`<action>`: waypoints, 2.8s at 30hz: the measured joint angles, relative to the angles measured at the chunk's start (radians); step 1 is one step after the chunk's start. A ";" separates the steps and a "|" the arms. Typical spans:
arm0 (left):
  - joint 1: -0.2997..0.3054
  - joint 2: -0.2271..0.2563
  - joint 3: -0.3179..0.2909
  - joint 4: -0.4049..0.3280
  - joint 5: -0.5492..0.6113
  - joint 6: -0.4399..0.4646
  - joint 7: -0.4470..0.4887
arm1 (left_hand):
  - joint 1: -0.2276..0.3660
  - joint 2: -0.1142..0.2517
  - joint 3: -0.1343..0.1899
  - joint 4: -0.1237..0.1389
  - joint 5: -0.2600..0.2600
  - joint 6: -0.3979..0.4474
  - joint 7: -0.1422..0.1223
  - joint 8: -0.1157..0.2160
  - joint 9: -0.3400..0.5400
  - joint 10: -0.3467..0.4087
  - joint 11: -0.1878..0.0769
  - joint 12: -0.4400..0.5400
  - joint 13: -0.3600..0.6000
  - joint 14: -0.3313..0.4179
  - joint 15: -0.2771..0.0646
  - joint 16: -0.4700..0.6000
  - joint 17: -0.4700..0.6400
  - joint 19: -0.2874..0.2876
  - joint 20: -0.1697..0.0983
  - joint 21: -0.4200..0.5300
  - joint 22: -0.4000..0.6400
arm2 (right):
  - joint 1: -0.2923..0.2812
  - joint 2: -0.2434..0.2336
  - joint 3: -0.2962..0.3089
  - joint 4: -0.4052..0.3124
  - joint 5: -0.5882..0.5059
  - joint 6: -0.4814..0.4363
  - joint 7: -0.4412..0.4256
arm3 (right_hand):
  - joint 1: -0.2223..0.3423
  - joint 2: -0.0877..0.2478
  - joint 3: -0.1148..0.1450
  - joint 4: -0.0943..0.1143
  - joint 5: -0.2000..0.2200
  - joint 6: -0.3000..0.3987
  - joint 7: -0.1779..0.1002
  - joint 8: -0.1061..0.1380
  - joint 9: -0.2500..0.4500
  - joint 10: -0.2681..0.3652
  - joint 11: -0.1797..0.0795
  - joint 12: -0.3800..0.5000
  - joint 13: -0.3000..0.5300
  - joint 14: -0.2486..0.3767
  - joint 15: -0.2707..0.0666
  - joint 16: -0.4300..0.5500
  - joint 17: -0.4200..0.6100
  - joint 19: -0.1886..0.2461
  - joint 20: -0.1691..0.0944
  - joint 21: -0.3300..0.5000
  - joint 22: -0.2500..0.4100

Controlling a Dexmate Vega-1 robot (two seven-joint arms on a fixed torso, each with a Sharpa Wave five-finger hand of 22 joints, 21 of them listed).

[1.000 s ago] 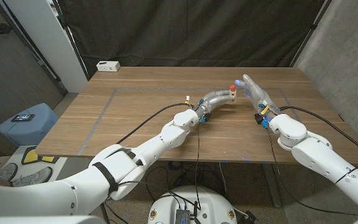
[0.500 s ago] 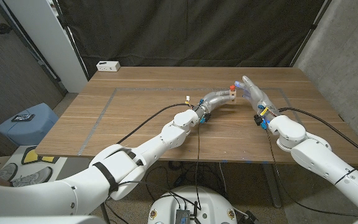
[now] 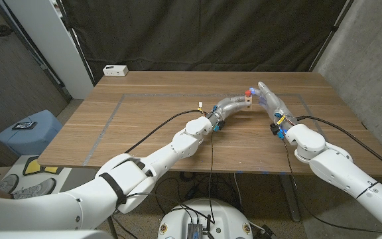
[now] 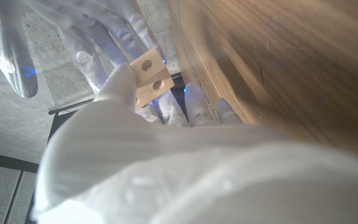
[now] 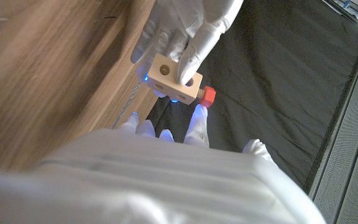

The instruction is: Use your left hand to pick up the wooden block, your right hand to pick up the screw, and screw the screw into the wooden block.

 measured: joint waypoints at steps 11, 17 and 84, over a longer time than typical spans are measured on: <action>0.002 0.000 0.001 -0.007 0.001 0.003 0.002 | 0.009 0.004 0.003 0.003 0.000 0.000 0.000 0.002 0.000 -0.004 0.004 -0.001 0.000 0.000 0.000 0.000 0.000 0.000 0.000 0.000 0.000 | -0.005 0.000 0.000 -0.007 -0.002 0.006 -0.004 | 0.000 0.000 0.000 0.000 0.000 0.008 0.000 0.004 0.000 0.000 0.000 0.000 0.000 0.000 0.000 0.000 0.000 0.000 0.000 0.000 0.000; 0.004 0.002 0.002 -0.012 0.001 0.006 0.003 | 0.011 0.003 0.003 0.003 0.000 0.000 0.000 0.002 -0.001 -0.007 0.004 0.004 0.000 -0.004 -0.004 0.000 0.000 0.000 0.000 0.000 0.000 | -0.009 -0.001 0.000 -0.011 -0.004 0.006 -0.008 | 0.000 0.000 0.000 0.000 0.000 0.009 0.002 0.004 0.000 0.000 0.000 0.000 0.000 0.000 0.000 0.000 0.000 0.000 0.000 0.000 0.000; -0.025 -0.033 0.003 0.053 -0.003 0.001 -0.002 | 0.011 0.018 -0.010 0.015 -0.002 -0.020 -0.013 -0.002 0.000 -0.030 0.006 0.007 0.009 -0.009 0.001 -0.004 0.000 0.000 0.000 0.000 0.000 | -0.052 -0.010 0.035 -0.033 0.007 0.013 -0.011 | 0.000 0.000 0.005 0.000 0.004 0.038 0.019 0.011 0.003 0.000 0.000 0.004 0.000 0.000 0.000 0.000 0.000 -0.005 -0.005 0.000 0.000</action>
